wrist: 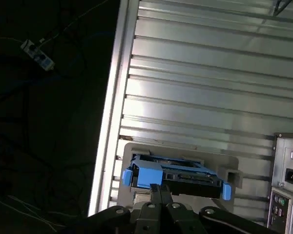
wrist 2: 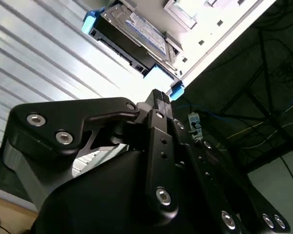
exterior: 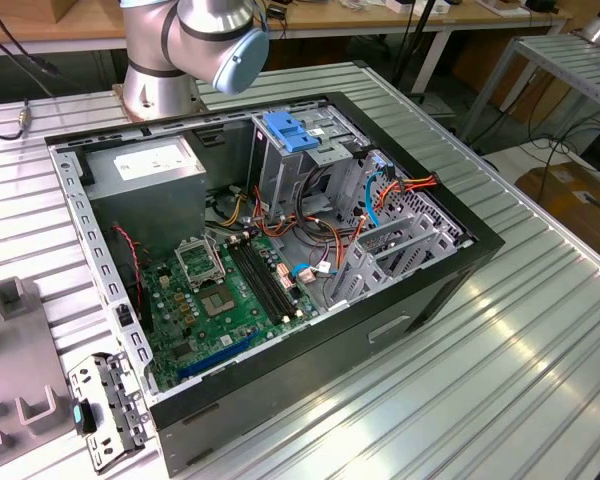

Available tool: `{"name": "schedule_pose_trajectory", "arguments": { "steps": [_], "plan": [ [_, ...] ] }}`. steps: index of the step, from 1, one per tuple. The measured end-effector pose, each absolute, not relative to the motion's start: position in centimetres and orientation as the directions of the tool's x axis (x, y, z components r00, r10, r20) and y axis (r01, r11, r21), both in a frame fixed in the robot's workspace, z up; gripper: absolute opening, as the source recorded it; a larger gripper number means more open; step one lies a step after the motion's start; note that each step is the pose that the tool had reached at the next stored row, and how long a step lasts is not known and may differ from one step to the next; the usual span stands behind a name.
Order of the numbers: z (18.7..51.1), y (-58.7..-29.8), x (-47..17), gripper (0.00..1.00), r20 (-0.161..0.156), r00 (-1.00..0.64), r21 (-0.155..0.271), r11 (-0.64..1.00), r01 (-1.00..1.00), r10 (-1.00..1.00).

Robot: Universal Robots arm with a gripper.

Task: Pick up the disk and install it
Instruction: 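Pick up the disk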

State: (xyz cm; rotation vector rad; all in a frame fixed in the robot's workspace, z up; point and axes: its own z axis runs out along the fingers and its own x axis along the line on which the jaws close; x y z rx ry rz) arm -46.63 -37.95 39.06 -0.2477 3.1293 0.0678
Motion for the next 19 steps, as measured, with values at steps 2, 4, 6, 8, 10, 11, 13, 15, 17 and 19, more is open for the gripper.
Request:
{"name": "schedule_pose_trajectory", "arguments": {
  "steps": [2,4,6,8,10,11,13,15,17,19],
  "plan": [
    [39.01,-37.96,-46.63,0.11,-0.006,-0.975,0.043,0.974,-0.223,-0.223],
    [39.01,-37.96,-46.63,0.11,-0.007,-0.966,0.043,0.965,-0.258,-0.258],
    [38.99,-37.96,-46.63,0.11,-0.007,-0.951,0.043,0.95,-0.31,-0.31],
    [38.99,-37.96,-46.63,0.11,-0.007,-0.94,0.043,0.939,-0.341,-0.341],
    [38.98,-37.96,-46.63,0.11,-0.007,-0.924,0.043,0.923,-0.382,-0.382],
    [38.98,-37.96,-46.63,0.11,-0.007,-0.916,0.043,0.915,-0.401,-0.401],
    [38.97,-37.96,-46.63,0.11,-0.007,-0.9,0.043,0.899,-0.437,-0.437],
    [38.97,-37.96,-46.63,0.11,-0.007,-0.885,0.043,0.884,-0.465,-0.465],
    [38.97,-37.96,-46.63,0.11,-0.007,-0.879,0.043,0.878,-0.477,-0.477],
    [38.97,-37.96,-46.63,0.11,-0.007,-0.878,0.043,0.877,-0.479,-0.479]
  ]
}}
